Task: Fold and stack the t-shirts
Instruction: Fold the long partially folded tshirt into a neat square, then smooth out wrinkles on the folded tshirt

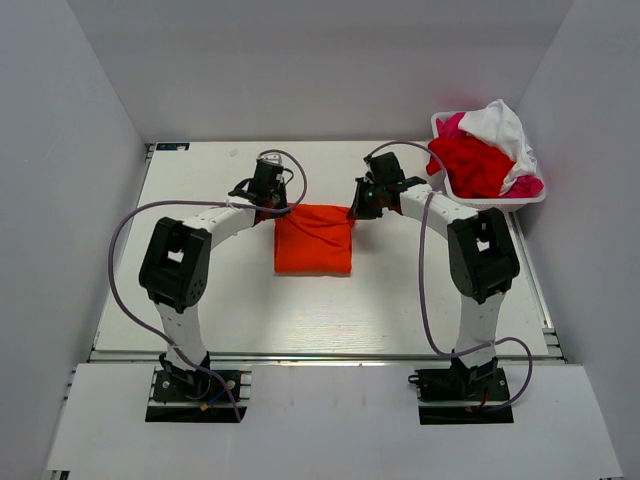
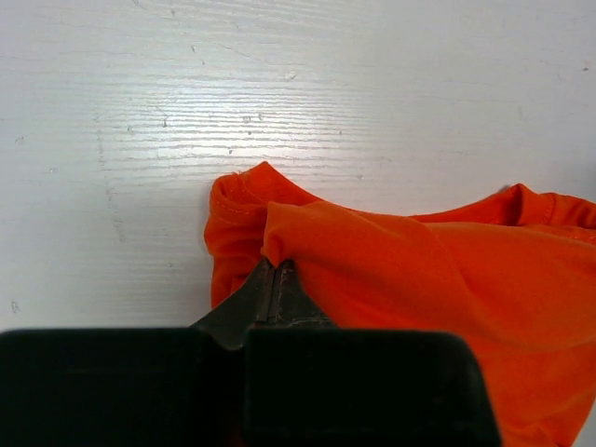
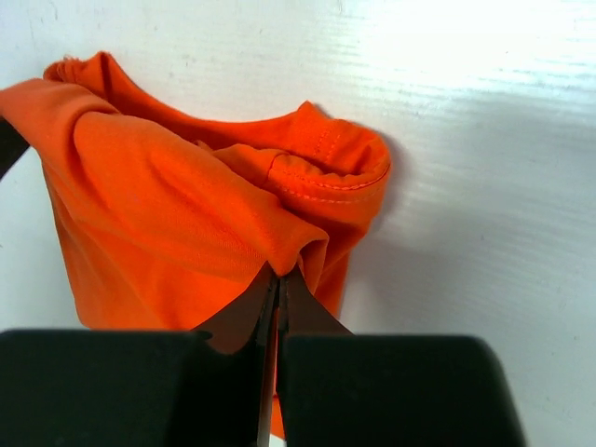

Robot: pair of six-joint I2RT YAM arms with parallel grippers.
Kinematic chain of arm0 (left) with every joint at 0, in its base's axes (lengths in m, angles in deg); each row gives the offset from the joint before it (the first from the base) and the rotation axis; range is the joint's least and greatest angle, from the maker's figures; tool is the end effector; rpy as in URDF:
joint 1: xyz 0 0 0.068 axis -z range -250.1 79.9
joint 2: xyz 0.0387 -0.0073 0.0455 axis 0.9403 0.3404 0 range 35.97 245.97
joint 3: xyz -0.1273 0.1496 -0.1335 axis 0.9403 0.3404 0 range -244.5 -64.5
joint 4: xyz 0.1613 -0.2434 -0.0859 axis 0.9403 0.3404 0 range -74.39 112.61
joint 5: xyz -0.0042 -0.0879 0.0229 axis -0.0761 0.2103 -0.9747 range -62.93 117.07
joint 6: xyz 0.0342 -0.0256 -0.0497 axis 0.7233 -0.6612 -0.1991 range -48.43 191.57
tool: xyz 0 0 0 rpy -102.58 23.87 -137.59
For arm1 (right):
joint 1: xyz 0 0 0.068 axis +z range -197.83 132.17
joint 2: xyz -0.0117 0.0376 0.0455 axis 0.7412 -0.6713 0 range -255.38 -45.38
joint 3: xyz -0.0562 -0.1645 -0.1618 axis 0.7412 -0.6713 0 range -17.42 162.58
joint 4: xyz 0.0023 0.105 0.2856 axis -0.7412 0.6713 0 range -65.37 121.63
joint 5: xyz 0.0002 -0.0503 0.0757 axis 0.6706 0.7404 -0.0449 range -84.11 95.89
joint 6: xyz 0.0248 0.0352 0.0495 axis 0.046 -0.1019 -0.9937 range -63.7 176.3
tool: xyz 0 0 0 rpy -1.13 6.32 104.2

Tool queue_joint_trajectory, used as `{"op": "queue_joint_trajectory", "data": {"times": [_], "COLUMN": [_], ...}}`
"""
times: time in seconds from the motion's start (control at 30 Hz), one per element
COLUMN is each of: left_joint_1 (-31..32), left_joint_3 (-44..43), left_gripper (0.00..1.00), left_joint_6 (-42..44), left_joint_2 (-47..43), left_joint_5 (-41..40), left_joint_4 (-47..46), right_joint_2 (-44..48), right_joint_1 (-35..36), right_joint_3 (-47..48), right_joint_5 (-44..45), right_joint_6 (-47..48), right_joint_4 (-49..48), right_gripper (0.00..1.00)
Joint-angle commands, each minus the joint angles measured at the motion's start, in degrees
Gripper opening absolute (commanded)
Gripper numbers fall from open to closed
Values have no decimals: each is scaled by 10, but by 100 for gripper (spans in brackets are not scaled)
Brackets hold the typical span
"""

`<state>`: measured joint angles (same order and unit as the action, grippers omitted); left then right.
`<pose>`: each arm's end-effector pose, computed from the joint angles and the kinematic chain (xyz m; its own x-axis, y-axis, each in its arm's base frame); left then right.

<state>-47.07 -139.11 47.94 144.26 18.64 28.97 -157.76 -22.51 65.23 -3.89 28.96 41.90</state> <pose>0.4185 -0.1696 0.1268 -0.7353 -0.1183 -0.6673 0.0003 0.9846 -0.1748 0.4243 0.2104 0.1405 -0.8289 0.1084 -0.5488 -0.1639 0.8909 0.4235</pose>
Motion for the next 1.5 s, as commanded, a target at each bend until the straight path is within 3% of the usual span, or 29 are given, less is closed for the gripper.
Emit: {"op": "queue_joint_trajectory", "data": {"times": [0.0,0.1,0.13,0.17,0.2,0.23,0.27,0.3,0.53,0.7,0.77,0.83,0.9,1.13,1.37,1.47], "left_joint_1": [-11,-17,-17,-17,-17,-17,-17,-17,-17,-17,-17,-17,-11,-15,-15,-15], "left_joint_3": [-25,-42,-59,-69,-75,-75,-75,-75,-29,10,40,92,108,94,47,37], "left_gripper": [0,0,0,11,27,43,65,99,100,100,100,100,100,100,100,100], "left_joint_6": [-3,-3,-8,-8,-8,-8,-8,-8,-13,-2,31,54,64,77,105,116], "left_joint_2": [3,19,28,28,33,28,22,14,-56,-84,-112,-130,-135,-72,42,54], "left_joint_5": [-38,-31,-24,-16,-11,-5,4,4,-12,24,84,164,194,309,331,297], "left_joint_4": [6,6,17,33,33,33,33,27,32,32,-11,-61,-105,-196,-201,-201], "right_joint_2": [-6,-14,-18,-20,-21,-19,-17,-12,72,113,111,94,68,8,-73,-78], "right_joint_1": [-12,-16,-16,-19,-19,-18,-19,-18,-16,-12,-10,-6,-4,-12,-26,-36], "right_joint_3": [15,13,16,19,27,31,34,36,-4,-74,-81,-78,-66,-52,-31,-52], "right_joint_5": [16,2,-15,-29,-37,-48,-55,-58,-40,-133,-221,-262,-279,-240,-230,-204], "right_joint_6": [-9,5,11,19,26,28,34,38,48,65,75,64,60,16,-34,-75], "right_joint_4": [-40,-65,-69,-73,-73,-72,-73,-72,-95,-145,-163,-187,-194,-273,-354,-416], "right_gripper": [0,0,19,38,83,90,90,90,90,90,90,90,90,90,90,90]}}
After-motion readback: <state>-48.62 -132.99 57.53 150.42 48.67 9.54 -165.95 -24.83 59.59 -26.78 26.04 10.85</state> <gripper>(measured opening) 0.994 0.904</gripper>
